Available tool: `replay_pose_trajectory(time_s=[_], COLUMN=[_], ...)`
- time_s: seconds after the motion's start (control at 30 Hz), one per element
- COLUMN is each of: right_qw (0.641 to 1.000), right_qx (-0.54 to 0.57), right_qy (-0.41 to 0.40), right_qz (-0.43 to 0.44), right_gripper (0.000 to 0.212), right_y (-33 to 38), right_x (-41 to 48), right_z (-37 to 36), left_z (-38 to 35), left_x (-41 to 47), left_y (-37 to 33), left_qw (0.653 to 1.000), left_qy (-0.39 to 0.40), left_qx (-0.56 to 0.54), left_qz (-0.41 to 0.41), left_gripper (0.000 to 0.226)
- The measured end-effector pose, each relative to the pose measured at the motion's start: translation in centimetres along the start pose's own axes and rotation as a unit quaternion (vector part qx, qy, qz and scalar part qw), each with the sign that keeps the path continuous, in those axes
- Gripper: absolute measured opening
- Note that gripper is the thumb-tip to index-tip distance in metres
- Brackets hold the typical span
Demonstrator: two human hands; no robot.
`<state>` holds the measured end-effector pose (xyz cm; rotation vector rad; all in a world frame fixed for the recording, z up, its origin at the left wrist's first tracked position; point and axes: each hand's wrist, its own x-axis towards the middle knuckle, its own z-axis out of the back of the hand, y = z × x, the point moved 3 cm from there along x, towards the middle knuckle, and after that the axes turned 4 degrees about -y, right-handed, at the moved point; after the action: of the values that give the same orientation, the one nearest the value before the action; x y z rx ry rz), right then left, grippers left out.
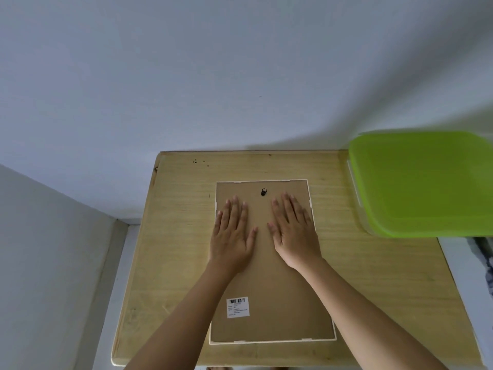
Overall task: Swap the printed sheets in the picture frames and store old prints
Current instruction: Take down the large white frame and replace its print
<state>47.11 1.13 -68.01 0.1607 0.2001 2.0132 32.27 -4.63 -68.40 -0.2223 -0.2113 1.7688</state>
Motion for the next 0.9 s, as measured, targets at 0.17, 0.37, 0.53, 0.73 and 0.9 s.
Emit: replay_pose_trajectory(time_s=[0.17, 0.37, 0.53, 0.73, 0.9], right_qw=[0.999, 0.992, 0.961, 0.911, 0.819], right_qx=[0.019, 0.113, 0.216, 0.327, 0.497], right_qy=[0.028, -0.017, -0.019, -0.061, -0.054], right_qz=[0.015, -0.058, -0.17, -0.243, -0.282], right_gripper=[0.066, 0.056, 0.058, 0.063, 0.063], right_y=[0.1, -1.5, -1.7, -1.2, -1.9], right_x=[0.3, -2.5, -7.6, -9.4, -9.8], right_z=[0.6, 2.6, 2.7, 2.9, 3.4], left_z=[0.1, 1.2, 1.5, 1.0, 1.0], left_x=[0.1, -3.3, -8.0, -9.5, -9.8], left_y=[0.1, 0.6, 1.2, 0.6, 1.0], left_qw=[1.0, 0.996, 0.984, 0.965, 0.956], left_qy=[-0.003, -0.027, -0.015, -0.003, -0.008], left_qx=[-0.001, -0.058, -0.144, -0.228, -0.255], left_qz=[-0.002, 0.054, 0.104, 0.129, 0.142], left_gripper=[0.067, 0.08, 0.068, 0.064, 0.063])
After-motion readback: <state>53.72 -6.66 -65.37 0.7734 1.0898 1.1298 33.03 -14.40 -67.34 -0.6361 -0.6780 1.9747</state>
